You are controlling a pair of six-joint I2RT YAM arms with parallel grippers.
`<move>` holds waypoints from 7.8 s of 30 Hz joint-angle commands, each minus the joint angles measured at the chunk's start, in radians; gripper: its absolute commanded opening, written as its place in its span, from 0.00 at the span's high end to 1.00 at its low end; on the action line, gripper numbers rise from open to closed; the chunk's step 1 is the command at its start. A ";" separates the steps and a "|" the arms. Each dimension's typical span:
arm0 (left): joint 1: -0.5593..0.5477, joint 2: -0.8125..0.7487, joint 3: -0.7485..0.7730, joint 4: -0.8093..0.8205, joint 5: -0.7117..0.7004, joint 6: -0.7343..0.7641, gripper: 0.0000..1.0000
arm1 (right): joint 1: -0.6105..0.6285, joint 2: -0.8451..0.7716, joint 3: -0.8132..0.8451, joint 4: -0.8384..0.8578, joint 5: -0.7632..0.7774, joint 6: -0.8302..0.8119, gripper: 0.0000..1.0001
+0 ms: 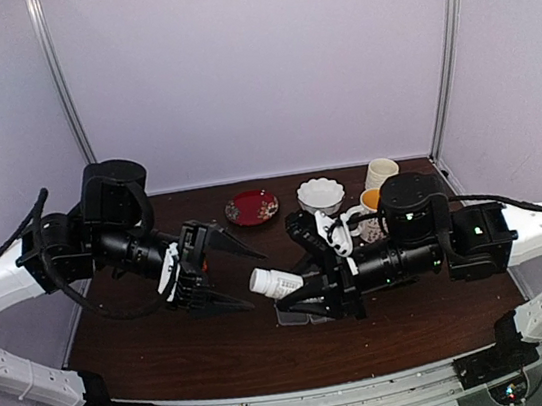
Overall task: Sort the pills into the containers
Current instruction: Unscrew the lid of the pill bottle from the pill bottle, then place the lid of the pill bottle at the center of the board, then pour the pill into the compartment of the pill container.
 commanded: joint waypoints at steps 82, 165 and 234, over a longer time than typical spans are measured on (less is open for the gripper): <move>0.143 0.395 -0.081 -0.016 -0.803 -1.524 1.00 | 0.032 -0.174 -0.725 0.555 0.604 0.024 1.00; -0.041 0.715 -0.119 0.799 -0.407 -1.638 1.00 | -0.185 0.296 -0.662 0.586 0.429 0.289 1.00; -0.074 0.799 -0.048 0.729 -0.464 -1.708 1.00 | -0.193 0.247 -0.594 0.387 0.406 0.303 1.00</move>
